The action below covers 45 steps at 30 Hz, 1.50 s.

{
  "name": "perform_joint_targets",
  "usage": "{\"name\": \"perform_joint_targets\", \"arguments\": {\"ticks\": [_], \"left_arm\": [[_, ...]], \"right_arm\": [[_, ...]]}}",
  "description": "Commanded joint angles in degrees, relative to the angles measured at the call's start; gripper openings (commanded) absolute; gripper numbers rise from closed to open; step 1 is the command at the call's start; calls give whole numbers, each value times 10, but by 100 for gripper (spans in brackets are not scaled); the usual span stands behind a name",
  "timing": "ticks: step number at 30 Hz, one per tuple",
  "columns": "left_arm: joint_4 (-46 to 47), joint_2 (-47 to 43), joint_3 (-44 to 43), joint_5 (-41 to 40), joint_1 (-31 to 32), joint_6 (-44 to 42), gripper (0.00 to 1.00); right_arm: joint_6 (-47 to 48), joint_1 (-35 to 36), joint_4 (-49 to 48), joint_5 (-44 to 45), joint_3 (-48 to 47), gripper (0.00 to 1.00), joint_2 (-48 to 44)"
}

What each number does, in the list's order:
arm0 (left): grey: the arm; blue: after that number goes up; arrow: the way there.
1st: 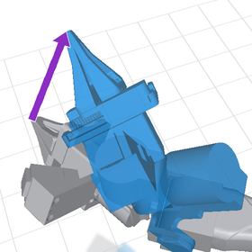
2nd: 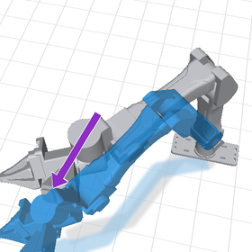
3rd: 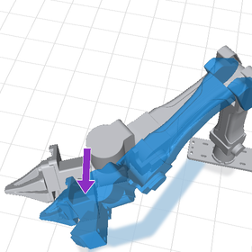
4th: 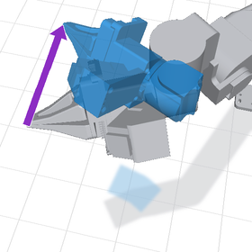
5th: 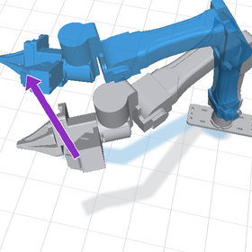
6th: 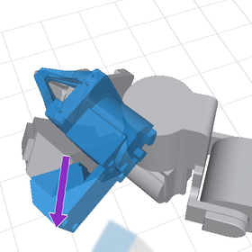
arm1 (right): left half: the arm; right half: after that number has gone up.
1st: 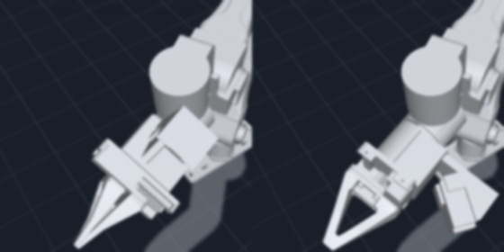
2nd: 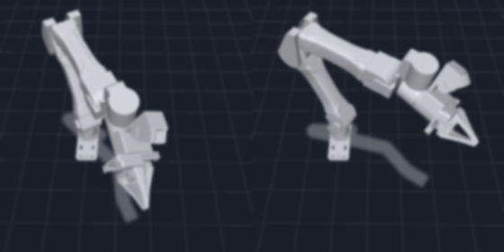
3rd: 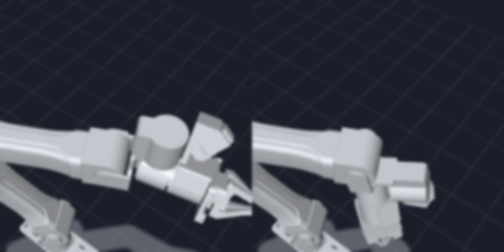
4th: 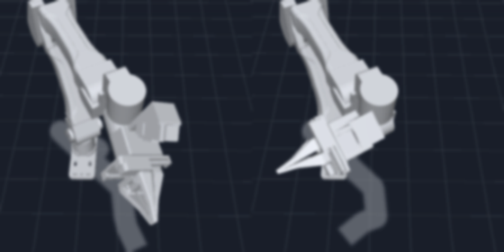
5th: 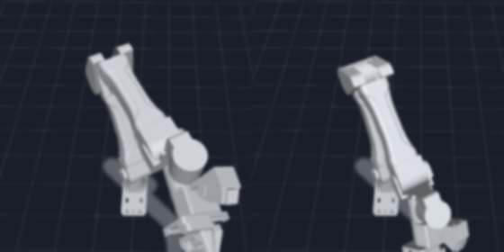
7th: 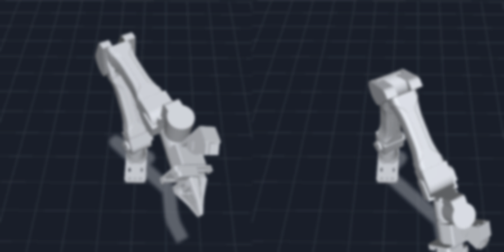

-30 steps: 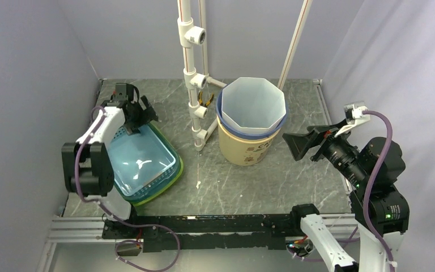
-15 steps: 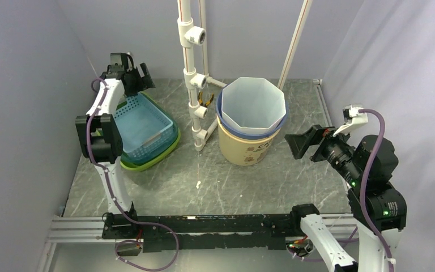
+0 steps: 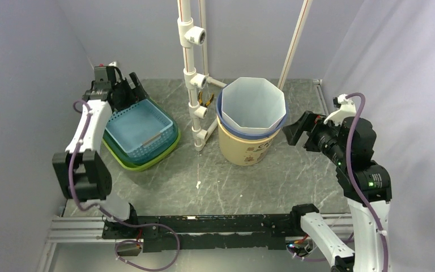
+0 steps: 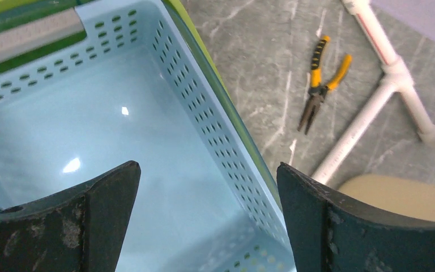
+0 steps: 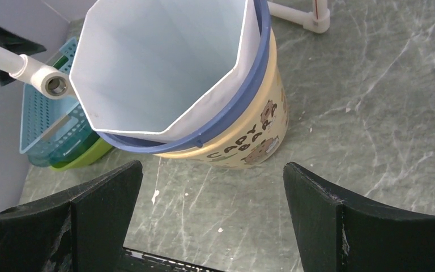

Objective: Turn the large container upside down
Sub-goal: Move the multiple containers to the center of the board, then pick up the container from the container.

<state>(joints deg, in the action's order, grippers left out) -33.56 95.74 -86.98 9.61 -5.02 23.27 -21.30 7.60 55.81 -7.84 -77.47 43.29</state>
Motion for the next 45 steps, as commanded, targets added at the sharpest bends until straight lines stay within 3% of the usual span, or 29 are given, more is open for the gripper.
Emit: {"name": "perform_joint_targets", "arguments": {"ticks": [1,12,15,18,27,35,45], "left_arm": [[43,-105,82,40,0,35,96],[49,-323,276,181,0,96,96],[29,-359,302,218,1,76,96],[-27,-381,317,194,1,29,96],[-12,-414,331,243,2,70,96],[42,-403,350,278,2,125,96],[29,-404,322,270,1,119,96]], "right_arm": [[-38,0,-48,-18,18,98,17],[-75,0,-103,-86,13,66,82],[-71,0,-98,-80,-1,55,108],[-71,1,-86,-62,-23,46,133],[-21,1,-42,42,-82,44,174],[23,1,-52,-1,-117,44,233],[43,10,-63,-9,-118,34,269]]}}
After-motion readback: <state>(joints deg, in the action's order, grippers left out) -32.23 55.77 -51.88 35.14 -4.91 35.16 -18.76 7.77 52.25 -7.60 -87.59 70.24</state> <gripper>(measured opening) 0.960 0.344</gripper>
